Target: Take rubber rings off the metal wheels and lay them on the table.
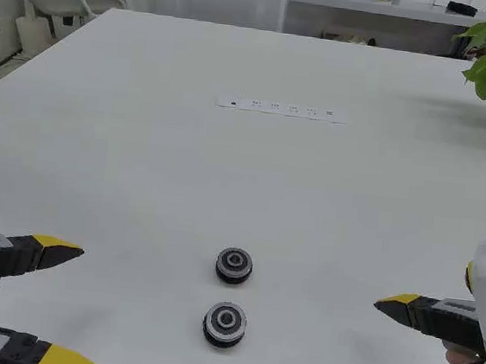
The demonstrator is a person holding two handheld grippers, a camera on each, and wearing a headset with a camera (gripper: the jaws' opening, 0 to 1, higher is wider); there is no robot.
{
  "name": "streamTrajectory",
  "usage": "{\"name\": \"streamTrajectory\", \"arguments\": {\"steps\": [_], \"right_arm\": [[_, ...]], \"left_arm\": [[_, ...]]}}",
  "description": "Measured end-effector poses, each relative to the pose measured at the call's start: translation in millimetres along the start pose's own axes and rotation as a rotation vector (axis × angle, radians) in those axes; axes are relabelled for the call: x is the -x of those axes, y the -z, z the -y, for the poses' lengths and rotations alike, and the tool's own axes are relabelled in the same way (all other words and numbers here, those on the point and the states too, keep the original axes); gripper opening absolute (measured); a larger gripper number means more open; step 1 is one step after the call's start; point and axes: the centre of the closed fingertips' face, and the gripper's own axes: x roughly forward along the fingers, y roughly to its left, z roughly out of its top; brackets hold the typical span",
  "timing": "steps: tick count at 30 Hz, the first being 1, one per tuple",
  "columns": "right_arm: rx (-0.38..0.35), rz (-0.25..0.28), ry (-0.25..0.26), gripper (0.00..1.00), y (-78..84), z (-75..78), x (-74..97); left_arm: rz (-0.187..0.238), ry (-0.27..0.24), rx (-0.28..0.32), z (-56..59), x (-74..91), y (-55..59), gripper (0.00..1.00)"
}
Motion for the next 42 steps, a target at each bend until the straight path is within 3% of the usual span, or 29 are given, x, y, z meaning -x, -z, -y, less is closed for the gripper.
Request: {"name": "streamTrajectory", "arguments": {"steps": [6,17,21,30,34,42], "right_arm": [[0.036,-0.001,0.007,0.91,-3.0,3.5,2.8],[0.046,-0.011,-0.028,0.92,-0.6,-11.1,-7.3],[0.064,-0.077,-0.012,0.92,11.9,-9.3,-9.4],[0.091,-0.117,-0.005,0.93,18.6,-6.4,-10.7],[0.089,-0.11,-0.008,0.93,17.8,-6.2,-11.1],[0.084,-0.099,-0.04,0.94,16.1,-13.0,-13.9]], "left_arm": [[-0.006,-0.001,0.005,3.3,-0.8,1.0,0.99],[-0.004,-0.021,0.006,3.0,0.3,1.4,0.99],[0.003,-0.035,-0.007,0.5,0.6,-0.5,0.99],[0.023,-0.054,0.016,-4.1,1.8,-0.9,0.99],[0.01,-0.064,0.018,-6.7,2.2,1.4,0.99],[-0.066,-0.056,0.028,-9.4,0.0,13.0,0.99]]}}
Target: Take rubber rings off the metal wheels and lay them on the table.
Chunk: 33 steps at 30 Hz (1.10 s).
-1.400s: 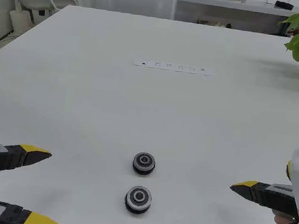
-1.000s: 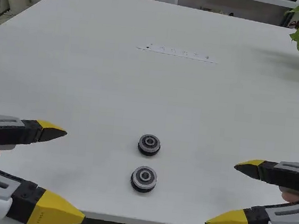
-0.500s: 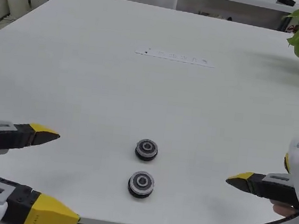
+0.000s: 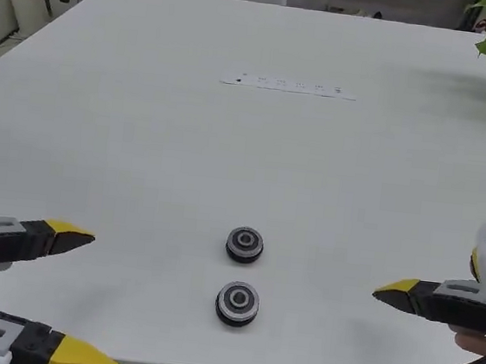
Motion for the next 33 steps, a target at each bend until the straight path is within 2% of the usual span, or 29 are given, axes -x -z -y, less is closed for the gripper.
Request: {"name": "streamTrajectory", "arguments": {"steps": [7,22,28,33], "right_arm": [[0.008,-0.024,0.012,0.94,4.0,2.9,-2.7],[0.017,-0.044,0.019,0.92,5.6,4.1,-4.7],[0.013,-0.037,0.028,0.9,4.3,5.5,-4.1],[0.02,-0.039,0.015,0.86,4.1,2.2,-4.4]], "left_arm": [[-0.031,0.02,0.0,1.1,-1.7,5.2,0.99],[-0.034,0.021,-0.003,-1.8,-0.4,4.4,0.99],[-0.03,0.017,-0.013,-3.0,0.8,3.4,0.99],[-0.051,0.003,-0.036,-3.9,2.1,6.3,0.99]]}}
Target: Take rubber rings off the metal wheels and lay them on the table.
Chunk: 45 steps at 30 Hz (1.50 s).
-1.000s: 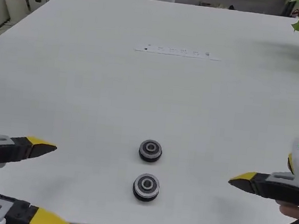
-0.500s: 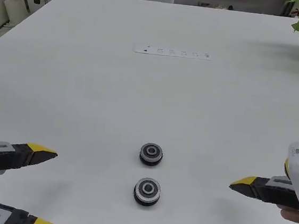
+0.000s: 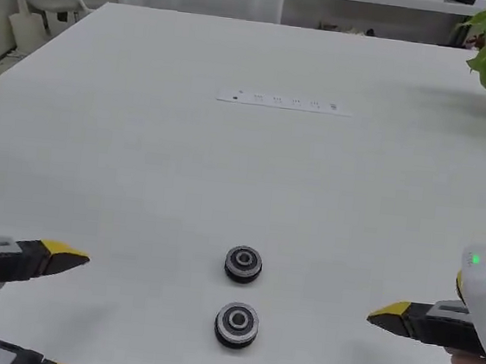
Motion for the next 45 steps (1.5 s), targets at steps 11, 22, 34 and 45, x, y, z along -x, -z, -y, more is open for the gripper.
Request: {"name": "streamTrajectory", "arguments": {"steps": [11,22,34,45], "right_arm": [[-0.016,0.026,0.015,0.85,-3.2,4.1,4.1],[-0.015,0.093,0.026,0.84,-23.2,3.9,16.8],[0.019,0.188,0.062,0.83,-60.0,6.1,44.7],[0.123,0.261,0.076,0.79,-121.3,7.7,52.7]], "left_arm": [[-0.014,-0.029,-0.056,-0.6,1.3,-3.2,0.98],[-0.006,-0.003,-0.128,8.2,6.0,-21.4,0.99],[0.036,-0.018,-0.183,3.1,21.7,-53.2,0.99],[0.15,-0.025,-0.246,-8.4,27.4,-102.1,0.99]]}}
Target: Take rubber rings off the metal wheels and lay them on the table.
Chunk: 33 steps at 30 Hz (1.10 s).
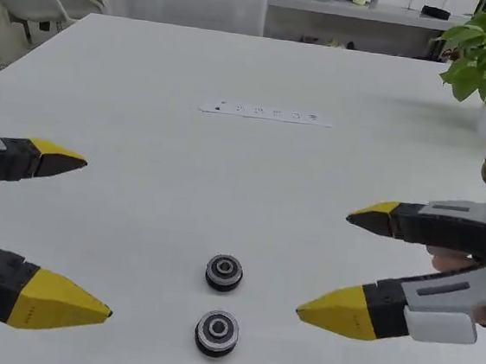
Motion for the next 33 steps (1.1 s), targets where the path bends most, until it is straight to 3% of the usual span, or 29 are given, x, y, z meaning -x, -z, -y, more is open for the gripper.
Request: {"name": "streamTrajectory", "arguments": {"steps": [2,5,7,9,15,19,24,27,29,33], "right_arm": [[0.015,0.02,-0.003,0.78,-10.4,0.8,-2.8],[0.035,0.049,-0.024,0.76,-26.9,-0.3,-9.4],[0.048,0.058,-0.034,0.75,-34.7,-1.1,-15.2],[0.057,0.065,-0.047,0.75,-40.4,-2.5,-20.4],[0.062,0.085,-0.108,0.72,-51.3,-5.2,-43.5],[0.058,0.084,-0.143,0.69,-47.1,-12.3,-55.7],[0.037,0.08,-0.18,0.67,-34.3,-19.9,-66.1],[0.021,0.068,-0.191,0.65,-24.9,-21.4,-69.5],[0.013,0.061,-0.196,0.65,-19.2,-22.3,-70.0],[-0.01,0.068,-0.191,0.63,-14.0,-19.5,-69.4]], "left_arm": [[0.009,0.004,-0.016,-0.4,-1.7,-4.7,0.99],[0.063,0.032,-0.067,4.0,-4.9,-19.2,0.99],[0.083,0.048,-0.056,6.1,-5.7,-24.8,0.97],[0.094,0.065,-0.031,6.8,-7.5,-29.2,0.95],[0.155,0.059,-0.103,3.6,-17.4,-52.0,0.99],[0.154,0.077,-0.138,6.5,-25.6,-62.6,0.99],[0.12,0.112,-0.194,10.6,-42.3,-71.2,0.99],[0.14,0.126,-0.196,10.9,-54.0,-74.4,0.99],[0.15,0.136,-0.171,12.0,-63.3,-73.2,0.99],[0.137,0.135,-0.19,15.4,-77.5,-57.8,0.95]]}}
